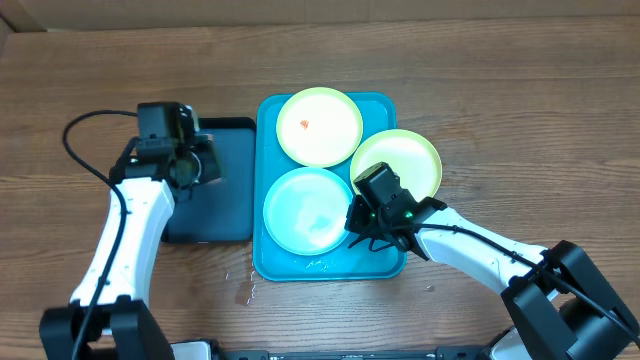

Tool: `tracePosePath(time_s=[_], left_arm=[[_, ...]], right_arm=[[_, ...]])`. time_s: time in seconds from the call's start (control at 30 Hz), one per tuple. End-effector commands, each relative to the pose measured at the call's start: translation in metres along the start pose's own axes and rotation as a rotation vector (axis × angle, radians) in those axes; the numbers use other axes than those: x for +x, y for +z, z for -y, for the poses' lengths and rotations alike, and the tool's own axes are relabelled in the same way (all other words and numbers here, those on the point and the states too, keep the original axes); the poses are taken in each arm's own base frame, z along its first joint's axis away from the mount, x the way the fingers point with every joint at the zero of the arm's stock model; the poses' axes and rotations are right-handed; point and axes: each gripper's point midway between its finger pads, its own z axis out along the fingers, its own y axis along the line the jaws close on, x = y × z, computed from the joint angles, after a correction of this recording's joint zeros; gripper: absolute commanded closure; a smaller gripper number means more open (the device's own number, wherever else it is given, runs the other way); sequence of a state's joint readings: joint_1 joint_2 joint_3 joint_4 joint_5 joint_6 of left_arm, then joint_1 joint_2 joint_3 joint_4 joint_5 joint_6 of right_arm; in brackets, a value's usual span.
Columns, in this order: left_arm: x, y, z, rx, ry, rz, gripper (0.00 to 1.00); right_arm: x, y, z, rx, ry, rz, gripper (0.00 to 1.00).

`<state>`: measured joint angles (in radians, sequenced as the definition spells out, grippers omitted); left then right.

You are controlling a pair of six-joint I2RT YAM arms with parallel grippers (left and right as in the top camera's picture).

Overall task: Clean dirty plates on tray and stack at the side
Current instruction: 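Move the sponge back with the left gripper over the black tray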

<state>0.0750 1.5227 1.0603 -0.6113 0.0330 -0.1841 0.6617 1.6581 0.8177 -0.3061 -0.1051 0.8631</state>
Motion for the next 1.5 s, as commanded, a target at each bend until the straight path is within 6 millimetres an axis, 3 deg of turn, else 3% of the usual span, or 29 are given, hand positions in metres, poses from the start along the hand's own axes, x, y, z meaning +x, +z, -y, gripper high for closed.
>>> tracePosePath(time_s=[0.0,0.13,0.3,1.07,1.3,1.47], left_arm=[[-0.003,0.016,-0.018,-0.097,0.101,-0.010,0.96],[0.001,0.036,-0.022,-0.116,0.216,-0.047,0.96],[0.002,0.040,-0.047,-0.260,0.162,-0.054,0.96],[-0.001,0.042,-0.047,-0.258,0.170,-0.043,0.93],[0.005,0.059,-0.049,-0.264,0.173,-0.069,0.92],[-0.007,0.065,-0.059,-0.329,0.170,-0.022,0.88]], right_arm=[[0.000,-0.002,-0.007,-0.023,-0.007,0.003,0.96],[0.000,-0.002,-0.006,-0.022,-0.007,0.003,0.96],[0.000,-0.002,-0.006,-0.022,-0.007,0.003,0.96],[0.000,-0.002,-0.006,-0.022,-0.007,0.003,0.96],[0.000,-0.002,-0.006,-0.022,-0.007,0.003,0.96],[0.000,-0.002,-0.006,-0.022,-0.007,0.003,0.96]])
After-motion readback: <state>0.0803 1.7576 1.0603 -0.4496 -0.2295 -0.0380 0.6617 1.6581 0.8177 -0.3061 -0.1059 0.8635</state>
